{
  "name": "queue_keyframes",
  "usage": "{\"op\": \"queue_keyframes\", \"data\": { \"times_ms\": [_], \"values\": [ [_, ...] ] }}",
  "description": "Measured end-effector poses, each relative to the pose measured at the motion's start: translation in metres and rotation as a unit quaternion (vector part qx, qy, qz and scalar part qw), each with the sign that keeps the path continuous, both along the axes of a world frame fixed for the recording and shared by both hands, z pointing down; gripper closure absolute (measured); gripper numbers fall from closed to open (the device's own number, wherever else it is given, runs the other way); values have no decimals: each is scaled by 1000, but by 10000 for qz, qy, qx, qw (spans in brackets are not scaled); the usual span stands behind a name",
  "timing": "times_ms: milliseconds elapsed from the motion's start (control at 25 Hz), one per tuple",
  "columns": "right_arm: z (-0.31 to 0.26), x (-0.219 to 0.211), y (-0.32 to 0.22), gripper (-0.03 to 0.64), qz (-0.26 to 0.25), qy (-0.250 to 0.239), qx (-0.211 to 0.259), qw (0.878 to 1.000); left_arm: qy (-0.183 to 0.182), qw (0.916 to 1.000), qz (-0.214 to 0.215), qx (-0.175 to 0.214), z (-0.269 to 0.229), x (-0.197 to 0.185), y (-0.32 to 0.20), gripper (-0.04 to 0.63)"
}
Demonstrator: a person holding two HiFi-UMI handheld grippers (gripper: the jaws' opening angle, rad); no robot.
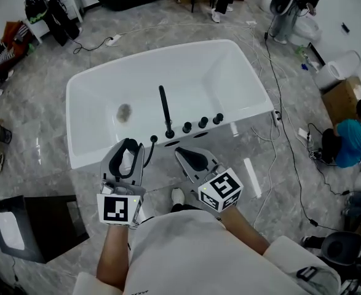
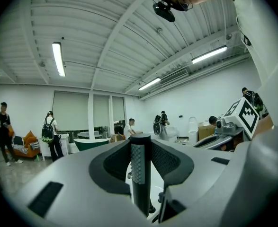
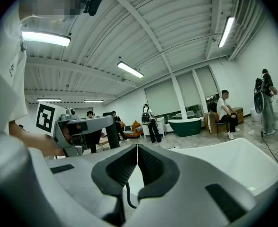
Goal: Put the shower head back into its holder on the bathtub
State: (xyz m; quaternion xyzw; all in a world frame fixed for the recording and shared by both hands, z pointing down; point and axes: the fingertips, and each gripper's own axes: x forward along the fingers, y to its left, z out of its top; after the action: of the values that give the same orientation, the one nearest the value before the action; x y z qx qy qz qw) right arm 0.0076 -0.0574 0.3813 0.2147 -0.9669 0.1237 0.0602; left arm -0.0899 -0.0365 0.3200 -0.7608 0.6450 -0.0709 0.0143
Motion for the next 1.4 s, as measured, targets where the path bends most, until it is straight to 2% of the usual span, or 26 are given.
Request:
{"op": "queue_keyframes", "data": {
  "times_ms": [320, 920, 1400],
  "values": [
    [14, -3, -30, 598, -184, 44, -142, 9997, 37, 9999, -76, -57, 5, 2, -33, 456],
    [29, -8, -53, 598, -284, 135, -309, 9990, 24, 9993, -200, -311, 23, -9, -57, 457],
    [55, -29, -76, 598, -8, 468, -547, 9974, 365, 9947, 65, -955, 86, -31, -77, 457]
  ]
}}
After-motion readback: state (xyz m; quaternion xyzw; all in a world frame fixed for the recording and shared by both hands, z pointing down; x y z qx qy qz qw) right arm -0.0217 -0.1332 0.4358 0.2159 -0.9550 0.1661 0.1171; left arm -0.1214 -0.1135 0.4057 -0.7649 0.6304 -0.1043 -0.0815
